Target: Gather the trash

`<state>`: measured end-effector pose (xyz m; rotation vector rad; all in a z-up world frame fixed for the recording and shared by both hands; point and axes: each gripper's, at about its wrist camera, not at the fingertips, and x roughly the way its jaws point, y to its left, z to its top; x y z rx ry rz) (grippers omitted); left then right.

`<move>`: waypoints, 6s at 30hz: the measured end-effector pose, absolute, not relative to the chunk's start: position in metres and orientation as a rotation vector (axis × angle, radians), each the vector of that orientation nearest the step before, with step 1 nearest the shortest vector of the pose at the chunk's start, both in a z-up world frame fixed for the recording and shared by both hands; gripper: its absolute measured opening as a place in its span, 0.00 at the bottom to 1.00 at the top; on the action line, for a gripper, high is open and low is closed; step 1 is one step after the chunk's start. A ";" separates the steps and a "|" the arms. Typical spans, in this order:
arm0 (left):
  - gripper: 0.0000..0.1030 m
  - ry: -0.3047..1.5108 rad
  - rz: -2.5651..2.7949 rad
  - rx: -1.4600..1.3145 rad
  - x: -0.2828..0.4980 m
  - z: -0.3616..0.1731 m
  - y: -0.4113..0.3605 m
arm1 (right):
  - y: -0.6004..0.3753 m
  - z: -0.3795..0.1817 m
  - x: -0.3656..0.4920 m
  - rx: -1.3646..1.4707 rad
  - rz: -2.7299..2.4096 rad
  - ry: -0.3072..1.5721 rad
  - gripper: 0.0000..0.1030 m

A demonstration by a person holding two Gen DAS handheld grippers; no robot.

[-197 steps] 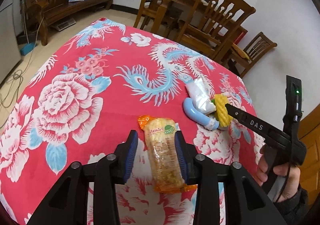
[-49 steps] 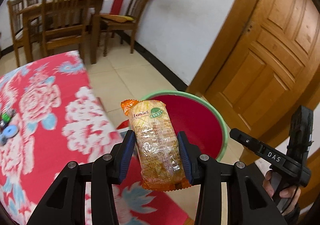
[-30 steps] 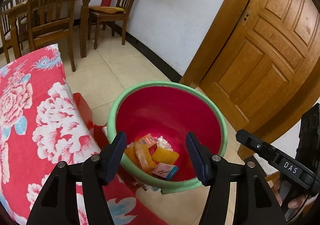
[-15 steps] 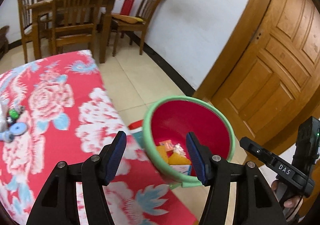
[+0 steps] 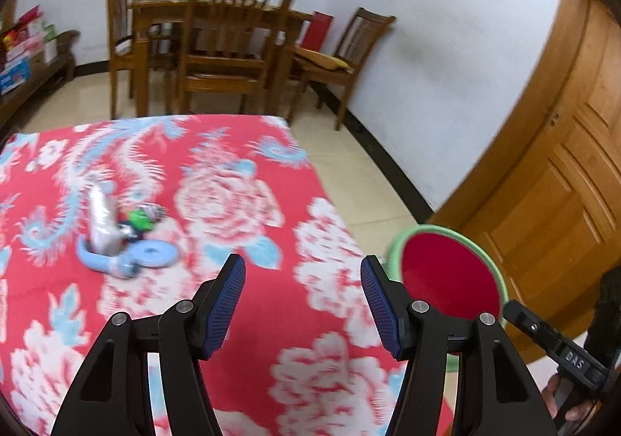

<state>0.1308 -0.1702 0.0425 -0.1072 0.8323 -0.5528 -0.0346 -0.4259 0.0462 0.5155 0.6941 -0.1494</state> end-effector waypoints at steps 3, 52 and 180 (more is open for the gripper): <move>0.61 0.827 -0.505 -0.106 0.143 0.042 -0.152 | -0.415 0.046 -0.026 0.504 -0.129 0.706 0.36; 0.34 0.898 -0.233 -0.175 0.242 -0.022 -0.056 | -0.286 0.043 0.094 0.306 0.089 0.844 0.36; 0.33 0.849 -0.621 -0.175 0.104 0.061 -0.203 | -0.507 0.018 -0.064 0.564 -0.388 0.714 0.29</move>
